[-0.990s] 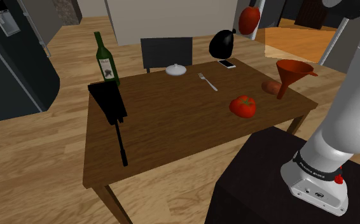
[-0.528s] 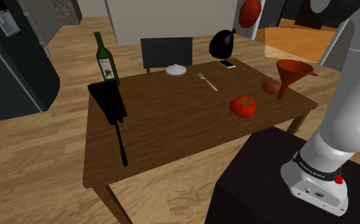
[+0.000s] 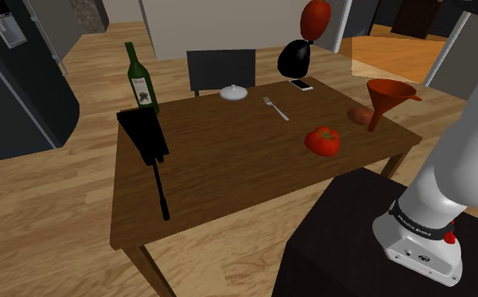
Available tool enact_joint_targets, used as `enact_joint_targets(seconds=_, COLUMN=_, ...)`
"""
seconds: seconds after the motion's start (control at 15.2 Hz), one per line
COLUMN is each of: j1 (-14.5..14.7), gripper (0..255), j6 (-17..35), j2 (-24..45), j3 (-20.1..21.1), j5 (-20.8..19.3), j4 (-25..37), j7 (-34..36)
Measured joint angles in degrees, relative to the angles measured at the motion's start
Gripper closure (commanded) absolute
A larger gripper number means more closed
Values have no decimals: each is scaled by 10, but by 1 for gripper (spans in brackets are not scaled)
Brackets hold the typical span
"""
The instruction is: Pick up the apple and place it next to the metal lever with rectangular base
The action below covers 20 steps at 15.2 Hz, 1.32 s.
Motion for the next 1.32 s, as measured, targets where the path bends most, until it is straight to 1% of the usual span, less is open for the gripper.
enact_joint_targets(seconds=0.2, j1=33, gripper=255, j6=18, j2=-30, j3=23, j5=-28, j4=-40, j7=46)
enact_joint_targets(seconds=0.26, j1=39, gripper=255, j6=19, j2=-30, j3=28, j5=-30, j4=-39, j7=57)
enact_joint_targets(seconds=0.4, j1=60, gripper=255, j6=20, j2=-45, j3=47, j5=-46, j4=-51, j7=92)
enact_joint_targets(seconds=0.53, j1=81, gripper=255, j6=32, j2=-62, j3=67, j5=-62, j4=-77, j7=129)
enact_joint_targets(seconds=0.66, j1=93, gripper=255, j6=26, j2=-57, j3=79, j5=-65, j4=-66, j7=154)
enact_joint_targets(seconds=0.79, j1=109, gripper=255, j6=25, j2=-60, j3=96, j5=-73, j4=-67, j7=185)
enact_joint_targets(seconds=0.86, j1=117, gripper=255, j6=33, j2=-66, j3=104, j5=-78, j4=-80, j7=200)
enact_joint_targets(seconds=0.99, j1=126, gripper=255, j6=28, j2=-57, j3=115, j5=-79, j4=-66, j7=221)
enact_joint_targets(seconds=1.06, j1=135, gripper=255, j6=30, j2=-60, j3=123, j5=-84, j4=-71, j7=237)
enact_joint_targets(seconds=1.12, j1=141, gripper=255, j6=24, j2=-52, j3=130, j5=-84, j4=-57, j7=250)
enact_joint_targets(seconds=1.32, j1=162, gripper=255, j6=29, j2=-44, j3=150, j5=-91, j4=-56, j7=290)
